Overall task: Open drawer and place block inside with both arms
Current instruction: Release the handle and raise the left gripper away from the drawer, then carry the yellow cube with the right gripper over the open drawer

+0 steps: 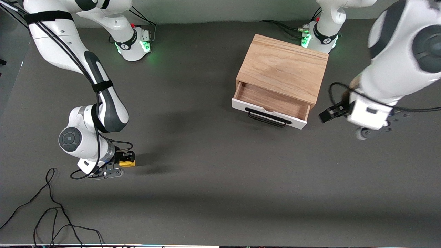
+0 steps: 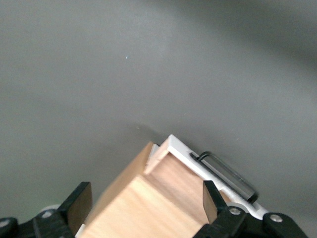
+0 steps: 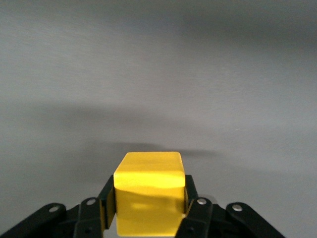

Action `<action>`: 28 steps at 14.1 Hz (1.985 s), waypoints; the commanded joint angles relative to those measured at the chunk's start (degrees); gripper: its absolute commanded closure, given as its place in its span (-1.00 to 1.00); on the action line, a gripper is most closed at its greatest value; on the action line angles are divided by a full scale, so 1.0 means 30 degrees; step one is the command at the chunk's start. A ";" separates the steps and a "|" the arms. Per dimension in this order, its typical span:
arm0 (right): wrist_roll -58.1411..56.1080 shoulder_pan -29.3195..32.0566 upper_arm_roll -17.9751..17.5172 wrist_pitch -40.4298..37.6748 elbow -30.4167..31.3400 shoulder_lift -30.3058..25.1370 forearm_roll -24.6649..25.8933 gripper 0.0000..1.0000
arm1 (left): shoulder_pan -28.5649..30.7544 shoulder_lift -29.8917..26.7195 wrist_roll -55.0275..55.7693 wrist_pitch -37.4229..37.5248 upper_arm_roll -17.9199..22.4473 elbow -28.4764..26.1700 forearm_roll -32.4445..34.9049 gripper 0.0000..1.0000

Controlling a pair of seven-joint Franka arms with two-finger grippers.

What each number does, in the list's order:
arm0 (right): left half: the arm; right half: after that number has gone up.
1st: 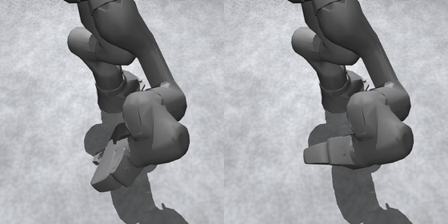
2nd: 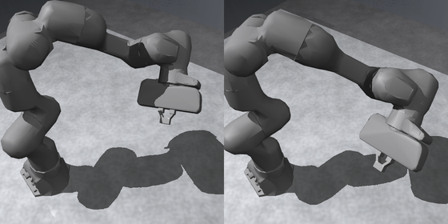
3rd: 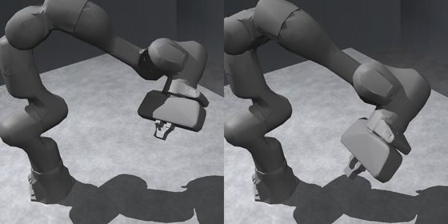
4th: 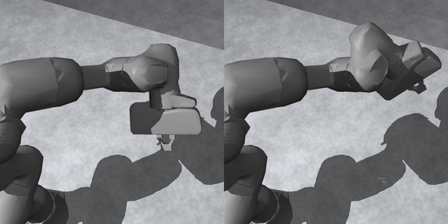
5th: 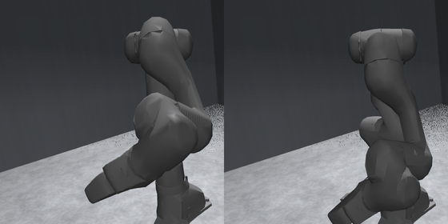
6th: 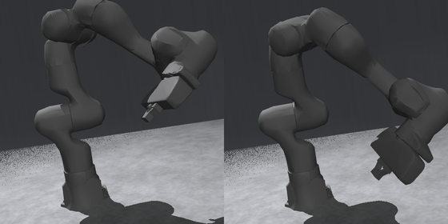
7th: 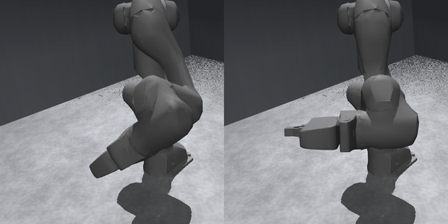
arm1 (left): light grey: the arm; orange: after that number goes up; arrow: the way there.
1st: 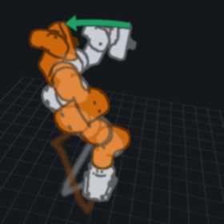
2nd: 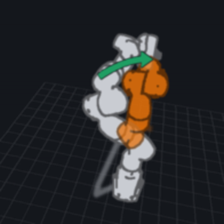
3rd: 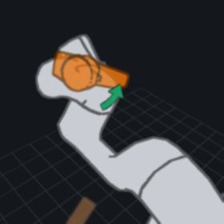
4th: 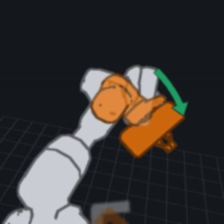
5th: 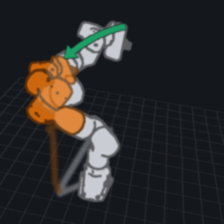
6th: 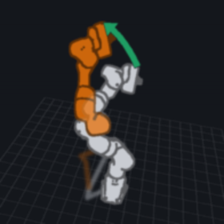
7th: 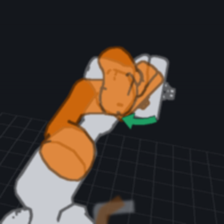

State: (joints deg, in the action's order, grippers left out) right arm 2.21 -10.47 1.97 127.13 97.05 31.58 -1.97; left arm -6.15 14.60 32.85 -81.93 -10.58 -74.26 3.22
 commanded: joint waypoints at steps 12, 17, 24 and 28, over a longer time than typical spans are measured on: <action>1.0742 -0.6643 -0.0101 -0.7397 -0.7622 -0.0155 -0.2831 0.70 | 0.0498 0.0142 -0.2690 0.0416 -0.0106 0.0466 0.0158 -0.98; 1.6302 -1.0007 -0.0130 -0.7222 -1.0135 0.0720 -0.2889 0.70 | 0.0498 0.0171 -0.2690 0.0387 -0.0106 0.0466 0.0158 -0.98; 2.4012 -1.4846 -0.0101 -0.5611 -1.1404 0.2624 -0.2801 0.70 | 0.0498 0.0171 -0.2719 0.0387 -0.0106 0.0466 0.0158 -0.98; 2.6100 -1.5552 -0.0072 -0.4937 -1.1345 0.3769 -0.2626 0.70 | 0.0528 0.0171 -0.2719 0.0387 -0.0077 0.0466 0.0158 -0.98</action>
State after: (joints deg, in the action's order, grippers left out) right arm 78.02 -56.32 0.95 112.22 65.23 40.86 -9.83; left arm -4.75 14.97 25.71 -81.58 -10.73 -73.82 3.21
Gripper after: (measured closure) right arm 0.449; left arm 0.004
